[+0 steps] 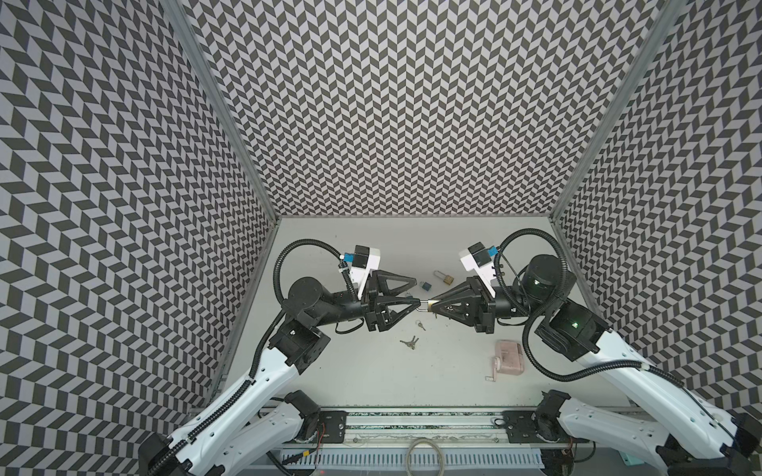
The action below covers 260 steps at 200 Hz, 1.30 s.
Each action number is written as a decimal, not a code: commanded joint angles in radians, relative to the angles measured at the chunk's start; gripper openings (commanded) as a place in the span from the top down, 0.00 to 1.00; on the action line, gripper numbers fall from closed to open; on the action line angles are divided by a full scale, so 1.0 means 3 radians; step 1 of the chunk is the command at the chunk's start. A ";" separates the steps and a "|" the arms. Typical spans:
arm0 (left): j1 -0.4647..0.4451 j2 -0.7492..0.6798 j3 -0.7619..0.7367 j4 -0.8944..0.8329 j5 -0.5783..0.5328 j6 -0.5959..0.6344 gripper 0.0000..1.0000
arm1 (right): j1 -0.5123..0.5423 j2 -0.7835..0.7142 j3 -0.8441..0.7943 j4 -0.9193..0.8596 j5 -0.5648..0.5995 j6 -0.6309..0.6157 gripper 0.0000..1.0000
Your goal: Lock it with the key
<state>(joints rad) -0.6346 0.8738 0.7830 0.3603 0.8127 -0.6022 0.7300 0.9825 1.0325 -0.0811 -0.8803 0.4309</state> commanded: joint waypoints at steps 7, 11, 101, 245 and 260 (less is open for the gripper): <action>-0.0022 -0.0024 0.0030 0.0173 0.0087 -0.0018 0.51 | -0.0009 -0.0043 -0.0031 0.0226 -0.0063 -0.0034 1.00; -0.0025 -0.0024 0.0031 0.0175 0.0092 -0.0022 0.53 | -0.0009 -0.0050 -0.0031 0.0225 -0.0065 -0.0027 1.00; -0.0099 -0.0031 0.0034 0.0181 0.0191 0.0016 0.55 | -0.0009 -0.0084 -0.0039 0.0294 -0.0032 -0.0002 1.00; -0.0113 -0.0085 0.0054 0.0130 0.0211 0.0047 1.00 | -0.0009 -0.0074 -0.0040 0.0313 0.0063 -0.0088 1.00; -0.0123 -0.0074 0.0064 0.0133 0.0235 0.0026 1.00 | -0.0009 -0.0075 -0.0030 0.0308 0.0100 -0.0174 1.00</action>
<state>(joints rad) -0.6617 0.8635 0.7830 0.3946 0.8669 -0.5930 0.7296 0.9707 1.0279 -0.0502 -0.8692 0.4191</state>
